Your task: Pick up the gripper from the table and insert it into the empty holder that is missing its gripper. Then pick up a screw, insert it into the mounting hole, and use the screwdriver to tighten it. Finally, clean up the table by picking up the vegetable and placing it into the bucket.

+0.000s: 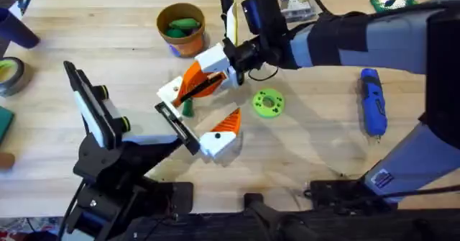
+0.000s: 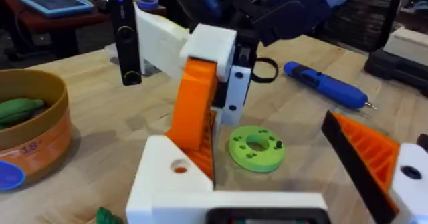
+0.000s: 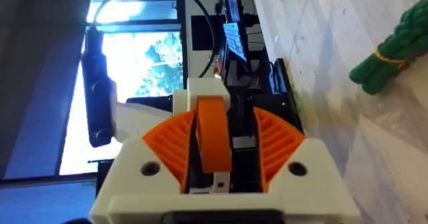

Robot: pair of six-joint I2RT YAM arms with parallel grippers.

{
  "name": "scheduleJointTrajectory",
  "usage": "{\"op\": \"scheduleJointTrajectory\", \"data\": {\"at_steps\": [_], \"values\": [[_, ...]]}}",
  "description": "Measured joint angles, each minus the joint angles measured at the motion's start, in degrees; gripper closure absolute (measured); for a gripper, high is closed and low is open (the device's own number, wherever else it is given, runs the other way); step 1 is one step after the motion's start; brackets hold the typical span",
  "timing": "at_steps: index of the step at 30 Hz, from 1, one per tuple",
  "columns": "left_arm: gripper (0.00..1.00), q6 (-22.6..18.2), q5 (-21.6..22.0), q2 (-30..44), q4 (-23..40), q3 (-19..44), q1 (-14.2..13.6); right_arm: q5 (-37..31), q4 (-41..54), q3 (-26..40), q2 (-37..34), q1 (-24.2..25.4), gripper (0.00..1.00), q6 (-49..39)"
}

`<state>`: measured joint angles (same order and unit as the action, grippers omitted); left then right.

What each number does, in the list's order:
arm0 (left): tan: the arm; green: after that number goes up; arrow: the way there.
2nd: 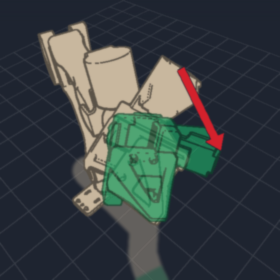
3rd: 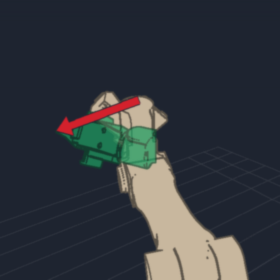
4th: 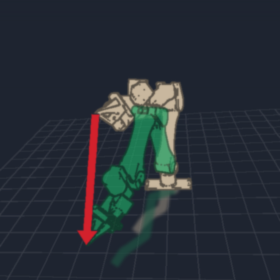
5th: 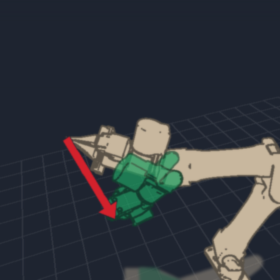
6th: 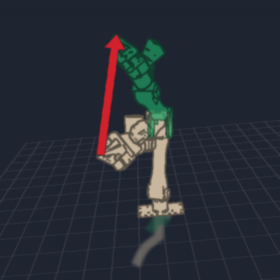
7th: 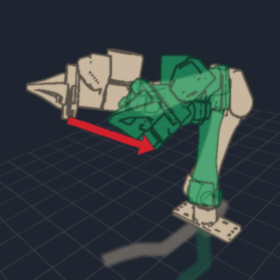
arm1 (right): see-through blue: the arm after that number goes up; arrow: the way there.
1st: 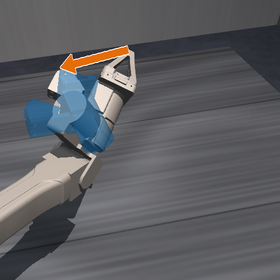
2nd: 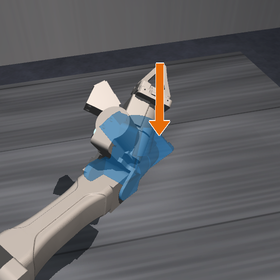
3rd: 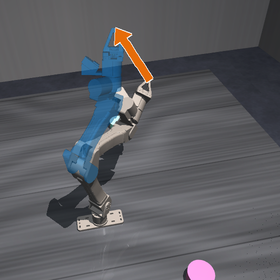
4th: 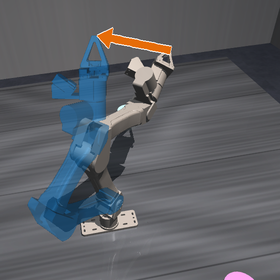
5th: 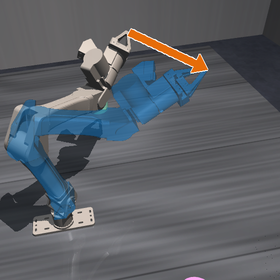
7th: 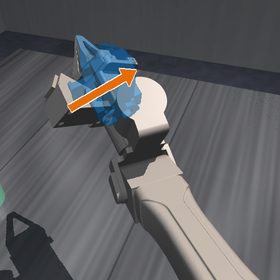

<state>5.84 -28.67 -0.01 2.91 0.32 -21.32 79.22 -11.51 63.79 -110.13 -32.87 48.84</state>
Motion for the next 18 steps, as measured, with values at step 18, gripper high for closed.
{"op": "scheduleJointTrajectory", "data": {"at_steps": [18], "values": [[0.01,-0.02,-3.21,0.0,0.0,0.0,-0.46,0.68,-0.09,0.0,0.0,1.44,0.443,0.03]]}}
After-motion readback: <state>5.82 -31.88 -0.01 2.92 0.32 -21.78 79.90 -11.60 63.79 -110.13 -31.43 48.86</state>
